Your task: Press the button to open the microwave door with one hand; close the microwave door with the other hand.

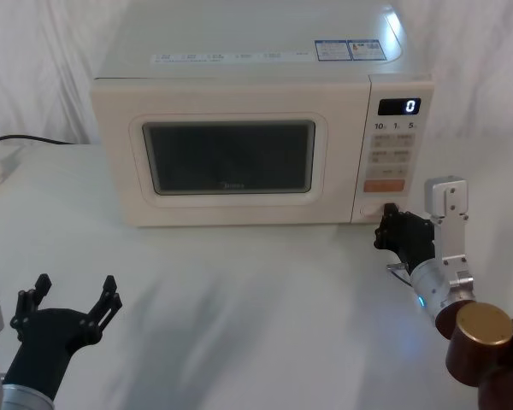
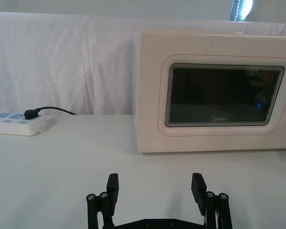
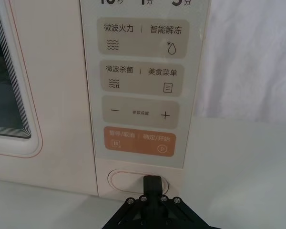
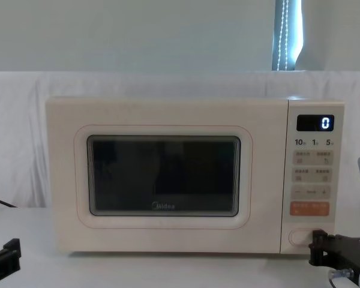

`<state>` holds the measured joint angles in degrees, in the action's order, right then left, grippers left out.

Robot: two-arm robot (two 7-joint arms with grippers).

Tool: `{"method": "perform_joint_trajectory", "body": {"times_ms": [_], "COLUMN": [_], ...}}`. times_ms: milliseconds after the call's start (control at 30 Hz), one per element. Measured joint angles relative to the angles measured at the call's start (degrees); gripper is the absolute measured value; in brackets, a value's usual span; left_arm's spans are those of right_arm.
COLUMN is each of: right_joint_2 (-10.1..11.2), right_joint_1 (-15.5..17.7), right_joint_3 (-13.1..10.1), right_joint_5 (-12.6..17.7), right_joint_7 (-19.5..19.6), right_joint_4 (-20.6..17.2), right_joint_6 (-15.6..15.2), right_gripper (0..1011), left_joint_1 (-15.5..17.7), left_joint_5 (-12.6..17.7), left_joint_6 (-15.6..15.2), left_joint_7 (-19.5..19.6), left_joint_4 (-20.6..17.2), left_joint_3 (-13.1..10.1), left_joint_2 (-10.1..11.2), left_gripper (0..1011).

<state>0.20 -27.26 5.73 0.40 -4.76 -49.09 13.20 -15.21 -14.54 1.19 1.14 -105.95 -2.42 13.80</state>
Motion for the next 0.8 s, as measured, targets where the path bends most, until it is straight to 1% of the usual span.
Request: {"method": "perform_joint_trajectory", "body": {"times_ms": [800], "right_joint_2": [-0.6], "right_joint_1": [-1.6], "right_joint_3": [0.0], "right_joint_5": [-1.5], "right_joint_7": [0.8], "right_joint_4": [2.4], "right_joint_6": [0.7], "right_gripper": [0], "left_joint_1": [0.0], "left_joint_5": [0.0], "left_joint_6": [0.0], "left_joint_7": [0.0], "left_joint_4": [0.0], "left_joint_3": [0.0], "left_joint_2": [0.0], "left_gripper": [1001]}}
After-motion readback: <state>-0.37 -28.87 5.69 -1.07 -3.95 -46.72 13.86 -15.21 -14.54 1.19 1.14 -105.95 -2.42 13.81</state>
